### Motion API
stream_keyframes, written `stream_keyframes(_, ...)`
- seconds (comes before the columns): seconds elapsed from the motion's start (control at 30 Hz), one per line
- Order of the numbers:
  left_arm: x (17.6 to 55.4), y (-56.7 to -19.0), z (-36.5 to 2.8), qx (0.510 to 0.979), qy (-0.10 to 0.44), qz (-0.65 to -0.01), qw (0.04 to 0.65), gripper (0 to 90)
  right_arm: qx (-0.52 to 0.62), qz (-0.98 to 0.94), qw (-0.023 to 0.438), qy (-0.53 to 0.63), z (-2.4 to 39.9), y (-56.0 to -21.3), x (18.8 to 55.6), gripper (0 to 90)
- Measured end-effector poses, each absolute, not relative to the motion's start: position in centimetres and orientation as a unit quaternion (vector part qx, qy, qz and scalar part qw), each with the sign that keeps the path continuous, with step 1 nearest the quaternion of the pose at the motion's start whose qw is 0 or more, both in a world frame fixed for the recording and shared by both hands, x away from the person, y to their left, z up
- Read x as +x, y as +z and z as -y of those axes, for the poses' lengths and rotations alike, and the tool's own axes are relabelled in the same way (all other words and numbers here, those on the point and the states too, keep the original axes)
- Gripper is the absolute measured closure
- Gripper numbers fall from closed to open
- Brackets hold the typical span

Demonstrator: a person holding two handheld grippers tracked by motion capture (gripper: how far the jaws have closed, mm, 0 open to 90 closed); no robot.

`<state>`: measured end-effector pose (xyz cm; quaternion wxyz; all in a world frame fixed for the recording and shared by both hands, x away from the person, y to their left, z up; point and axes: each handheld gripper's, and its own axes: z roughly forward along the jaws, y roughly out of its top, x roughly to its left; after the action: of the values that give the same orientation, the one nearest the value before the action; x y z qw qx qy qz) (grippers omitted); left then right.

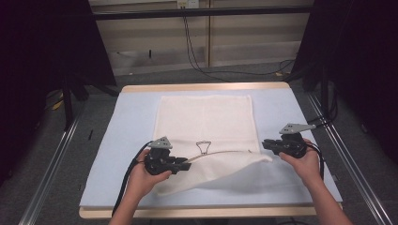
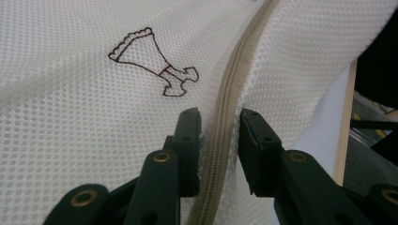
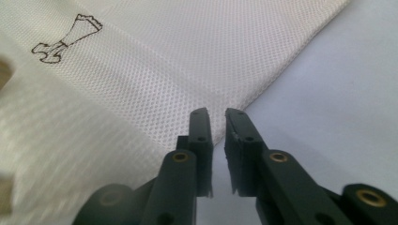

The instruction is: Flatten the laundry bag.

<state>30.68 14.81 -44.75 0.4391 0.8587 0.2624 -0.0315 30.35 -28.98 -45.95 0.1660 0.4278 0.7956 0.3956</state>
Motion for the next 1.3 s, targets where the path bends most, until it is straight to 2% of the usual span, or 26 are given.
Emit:
stream_keyframes(0.1, 30.6, -44.2, -14.9, 0.854, -0.020, -0.267, 0.447, 51.8, 0.433, -0.793, 0.162, 0.397, 28.8, -46.0, 30.4, 68.8)
stream_keyframes(0.23, 30.9, -43.5, -15.8, 0.843, -0.005, -0.279, 0.461, 41.1, 0.435, -0.789, 0.164, 0.402, 28.6, -46.3, 30.5, 60.6)
stream_keyframes(0.37, 31.3, -43.9, -16.6, 0.847, 0.019, -0.298, 0.440, 35.0, 0.426, -0.793, 0.160, 0.404, 28.2, -46.6, 30.4, 53.8)
stream_keyframes(0.53, 32.0, -44.5, -18.0, 0.839, 0.036, -0.333, 0.429, 32.6, 0.424, -0.806, 0.151, 0.384, 27.5, -47.0, 30.1, 46.3)
stream_keyframes(0.67, 32.3, -45.0, -19.5, 0.840, 0.056, -0.353, 0.408, 32.0, 0.416, -0.822, 0.156, 0.356, 27.1, -47.8, 29.9, 48.3)
stream_keyframes(0.87, 32.5, -46.2, -20.8, 0.840, 0.069, -0.383, 0.378, 32.9, 0.423, -0.824, 0.149, 0.346, 26.7, -48.1, 29.7, 56.1)
stream_keyframes(1.07, 32.6, -46.9, -21.5, 0.827, 0.073, -0.411, 0.377, 36.1, 0.425, -0.822, 0.152, 0.348, 26.3, -48.1, 29.6, 72.4)
stream_keyframes(1.2, 32.6, -47.2, -21.7, 0.824, 0.068, -0.422, 0.373, 41.5, 0.429, -0.821, 0.144, 0.348, 26.1, -48.1, 29.8, 84.1)
stream_keyframes(1.3, 32.5, -47.4, -21.9, 0.821, 0.048, -0.425, 0.377, 48.9, 0.427, -0.821, 0.151, 0.347, 26.0, -48.0, 30.2, 86.6)
